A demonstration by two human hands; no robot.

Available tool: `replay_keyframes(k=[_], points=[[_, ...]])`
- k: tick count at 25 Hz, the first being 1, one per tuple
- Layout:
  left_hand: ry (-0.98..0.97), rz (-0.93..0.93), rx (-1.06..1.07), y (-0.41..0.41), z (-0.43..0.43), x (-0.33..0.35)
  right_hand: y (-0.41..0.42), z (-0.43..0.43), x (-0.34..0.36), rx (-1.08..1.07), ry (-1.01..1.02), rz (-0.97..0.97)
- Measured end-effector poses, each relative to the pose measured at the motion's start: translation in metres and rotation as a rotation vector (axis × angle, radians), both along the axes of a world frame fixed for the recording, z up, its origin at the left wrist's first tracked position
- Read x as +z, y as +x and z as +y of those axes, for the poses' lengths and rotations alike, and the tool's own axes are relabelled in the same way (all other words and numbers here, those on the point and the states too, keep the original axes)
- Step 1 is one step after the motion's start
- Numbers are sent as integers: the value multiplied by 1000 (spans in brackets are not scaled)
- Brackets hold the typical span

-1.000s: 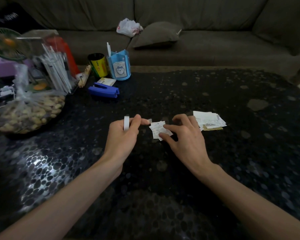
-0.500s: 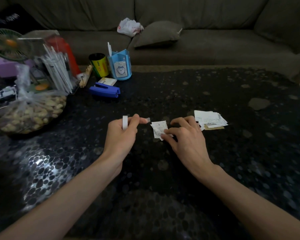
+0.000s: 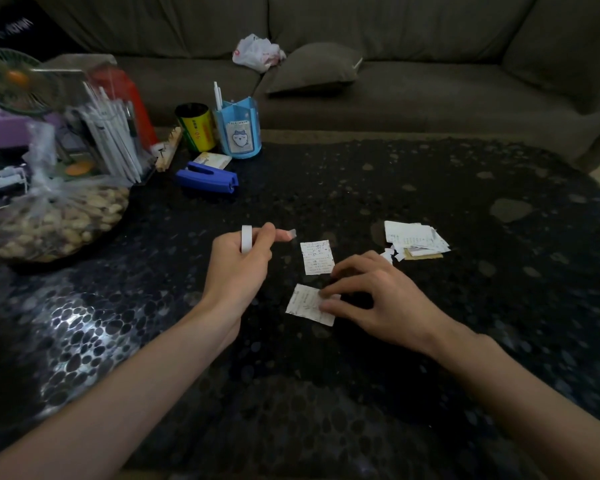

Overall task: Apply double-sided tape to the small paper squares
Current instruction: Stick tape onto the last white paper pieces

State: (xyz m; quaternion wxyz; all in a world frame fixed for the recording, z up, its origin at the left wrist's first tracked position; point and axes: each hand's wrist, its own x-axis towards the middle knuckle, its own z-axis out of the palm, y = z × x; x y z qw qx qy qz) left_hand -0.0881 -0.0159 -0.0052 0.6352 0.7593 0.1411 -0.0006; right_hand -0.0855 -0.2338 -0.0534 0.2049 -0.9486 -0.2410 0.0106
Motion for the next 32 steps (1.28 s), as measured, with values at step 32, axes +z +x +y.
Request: replay_keyframes(k=[32], points=[[35, 177, -330, 7, 6, -12, -9, 33, 29, -443, 861, 574]])
